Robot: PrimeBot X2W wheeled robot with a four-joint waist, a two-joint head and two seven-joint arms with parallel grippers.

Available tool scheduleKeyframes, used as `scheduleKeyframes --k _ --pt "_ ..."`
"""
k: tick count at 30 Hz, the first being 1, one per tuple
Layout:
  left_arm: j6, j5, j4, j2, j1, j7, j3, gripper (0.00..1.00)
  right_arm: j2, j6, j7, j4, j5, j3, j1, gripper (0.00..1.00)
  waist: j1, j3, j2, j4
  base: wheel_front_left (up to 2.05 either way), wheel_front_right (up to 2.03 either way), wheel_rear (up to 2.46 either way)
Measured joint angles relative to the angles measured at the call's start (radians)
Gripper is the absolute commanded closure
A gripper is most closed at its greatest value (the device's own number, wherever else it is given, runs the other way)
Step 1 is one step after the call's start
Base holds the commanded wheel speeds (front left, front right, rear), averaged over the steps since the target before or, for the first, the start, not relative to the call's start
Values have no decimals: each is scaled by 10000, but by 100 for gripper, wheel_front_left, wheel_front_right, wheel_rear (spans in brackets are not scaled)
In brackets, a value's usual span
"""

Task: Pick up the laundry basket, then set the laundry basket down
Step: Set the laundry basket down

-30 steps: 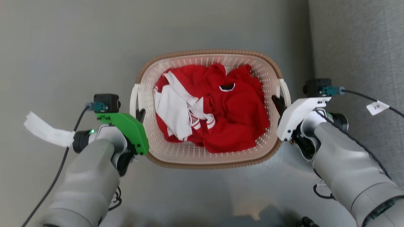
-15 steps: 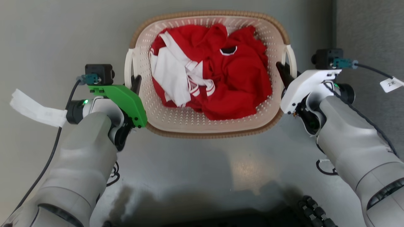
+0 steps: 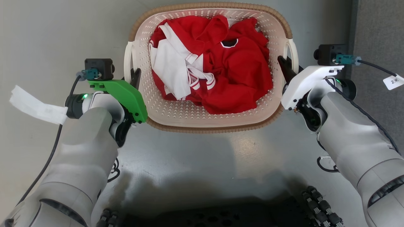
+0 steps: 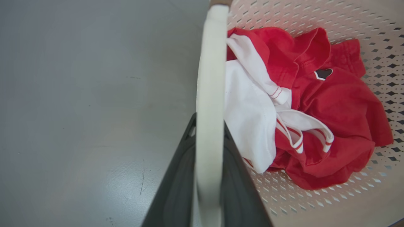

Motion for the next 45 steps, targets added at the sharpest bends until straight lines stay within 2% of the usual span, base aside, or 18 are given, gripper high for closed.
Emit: scheduleKeyframes --k 7,8,9,10,11,29,45 --pt "0 40 192 -50 -21 -46 -71 100 13 0 -17 109 86 117 -36 100 -1 119 0 34 0 0 0" --pt "0 102 217 -58 -28 -46 -79 76 17 0 -17 130 90 127 -37 96 -1 127 0 35 0 0 0" --pt "0 157 234 -61 -34 -52 -86 33 21 0 -19 157 90 130 -38 78 -1 132 0 35 0 0 0" --pt "0 190 259 -59 -47 -84 -92 0 19 0 -25 188 94 132 -44 57 -1 136 0 35 0 0 0" --pt "0 190 286 -54 -70 -86 -96 0 8 6 -31 215 105 132 -47 0 -1 138 0 35 0 0 0" --pt "0 171 545 -15 -105 -255 -144 0 82 15 -205 477 370 286 -179 0 -1 -272 0 7 0 0 0" --pt "0 2 107 -12 575 -527 -59 0 134 15 -474 362 704 334 507 0 -2 -1862 0 -201 0 0 0"
